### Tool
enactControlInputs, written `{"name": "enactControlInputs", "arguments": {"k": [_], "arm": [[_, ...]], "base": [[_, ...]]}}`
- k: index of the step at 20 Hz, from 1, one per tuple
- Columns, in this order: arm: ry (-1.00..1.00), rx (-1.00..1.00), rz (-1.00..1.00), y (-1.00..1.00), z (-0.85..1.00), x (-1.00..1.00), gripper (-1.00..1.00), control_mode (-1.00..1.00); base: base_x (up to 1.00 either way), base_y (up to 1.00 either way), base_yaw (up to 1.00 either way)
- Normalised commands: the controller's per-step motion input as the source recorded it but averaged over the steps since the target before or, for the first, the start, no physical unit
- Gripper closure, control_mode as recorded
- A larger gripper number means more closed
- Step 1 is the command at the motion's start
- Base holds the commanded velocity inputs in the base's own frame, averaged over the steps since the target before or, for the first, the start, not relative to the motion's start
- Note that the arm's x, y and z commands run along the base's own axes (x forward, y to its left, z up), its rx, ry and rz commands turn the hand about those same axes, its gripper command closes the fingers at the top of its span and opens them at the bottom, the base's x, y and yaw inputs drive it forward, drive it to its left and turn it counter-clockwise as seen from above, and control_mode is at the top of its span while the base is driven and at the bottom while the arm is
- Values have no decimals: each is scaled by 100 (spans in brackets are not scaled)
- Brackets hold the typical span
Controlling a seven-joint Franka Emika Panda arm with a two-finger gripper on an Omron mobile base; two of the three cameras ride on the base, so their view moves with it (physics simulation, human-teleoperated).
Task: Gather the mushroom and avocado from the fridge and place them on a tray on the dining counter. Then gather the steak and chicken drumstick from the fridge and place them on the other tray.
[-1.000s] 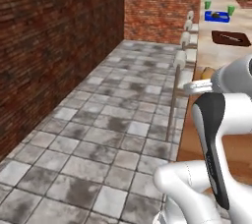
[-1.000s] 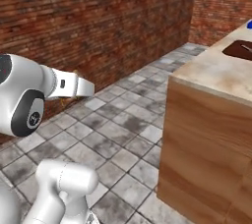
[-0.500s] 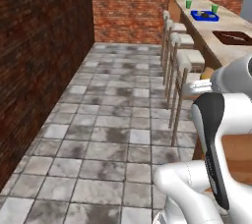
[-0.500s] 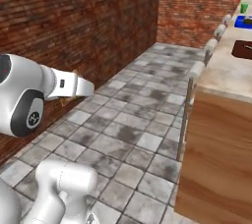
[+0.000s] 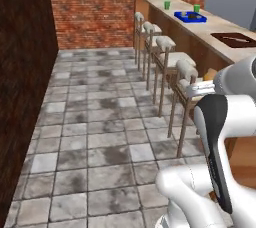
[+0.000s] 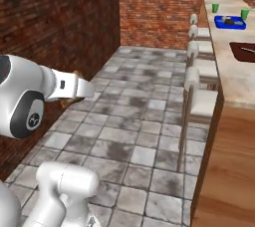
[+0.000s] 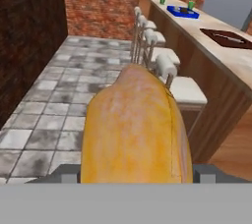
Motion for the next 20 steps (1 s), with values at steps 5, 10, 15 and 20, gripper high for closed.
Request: {"name": "enactControlInputs", "arguments": {"k": [5,10,15,20], "arm": [[0,0,0,0,0,0,100,100],[0,0,0,0,0,0,100,100],[0,0,0,0,0,0,100,100],[0,0,0,0,0,0,100,100]], "base": [[85,68,-43],[83,58,-45],[80,46,-46],[75,41,-47]]}}
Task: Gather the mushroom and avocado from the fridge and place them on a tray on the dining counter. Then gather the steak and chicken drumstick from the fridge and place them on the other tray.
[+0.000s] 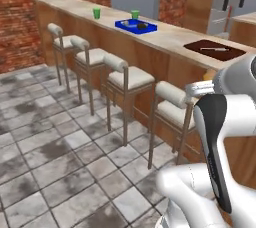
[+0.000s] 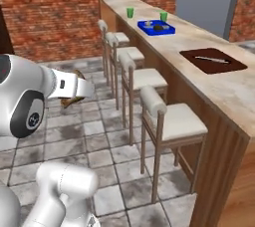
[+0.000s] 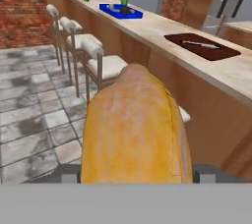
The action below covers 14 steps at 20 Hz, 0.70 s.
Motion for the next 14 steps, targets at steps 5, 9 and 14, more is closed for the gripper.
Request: {"name": "enactControlInputs", "arguments": {"k": [5,9,14], "arm": [[0,0,0,0,0,0,100,100],[0,0,0,0,0,0,100,100],[0,0,0,0,0,0,100,100]], "base": [[68,44,-48],[61,45,-48],[58,39,-47]]}}
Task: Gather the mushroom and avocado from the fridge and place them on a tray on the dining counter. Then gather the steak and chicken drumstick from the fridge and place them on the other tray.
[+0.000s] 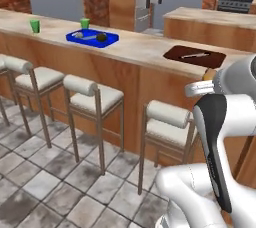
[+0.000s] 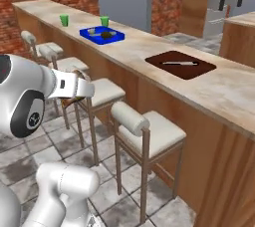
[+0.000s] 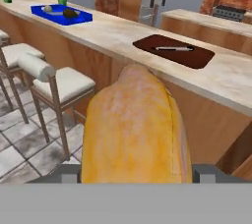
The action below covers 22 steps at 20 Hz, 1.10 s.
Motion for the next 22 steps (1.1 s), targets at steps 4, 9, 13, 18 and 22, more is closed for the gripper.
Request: {"name": "enactControlInputs", "arguments": {"k": [4,9,13,18,22], "arm": [[0,0,0,0,0,0,100,100],[0,0,0,0,0,0,100,100],[0,0,0,0,0,0,100,100],[0,0,0,0,0,0,100,100],[0,0,0,0,0,0,100,100]], "base": [[54,30,-46],[53,25,-46],[56,23,-45],[66,35,-42],[67,44,-39]]}}
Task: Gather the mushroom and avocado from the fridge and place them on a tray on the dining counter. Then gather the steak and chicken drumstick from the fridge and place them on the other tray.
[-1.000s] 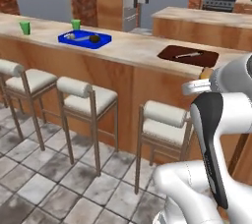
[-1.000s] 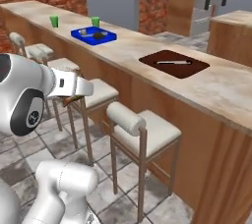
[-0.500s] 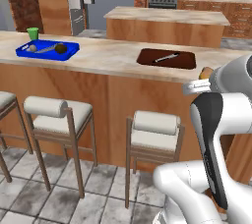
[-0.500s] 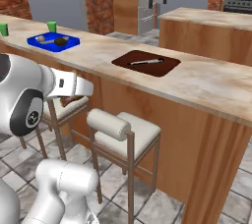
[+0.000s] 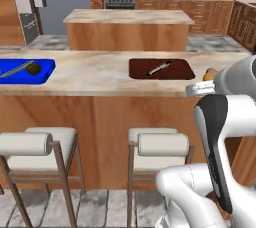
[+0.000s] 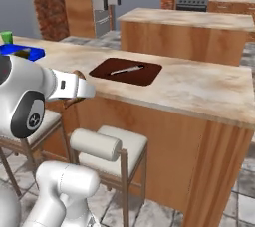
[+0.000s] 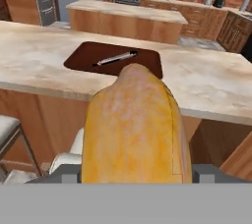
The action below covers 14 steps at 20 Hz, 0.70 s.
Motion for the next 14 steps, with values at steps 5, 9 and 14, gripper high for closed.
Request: {"name": "enactControlInputs", "arguments": {"k": [5,9,14], "arm": [[0,0,0,0,0,0,100,100],[0,0,0,0,0,0,100,100],[0,0,0,0,0,0,100,100]], "base": [[66,45,-38],[71,42,-37],[65,34,-32]]}}
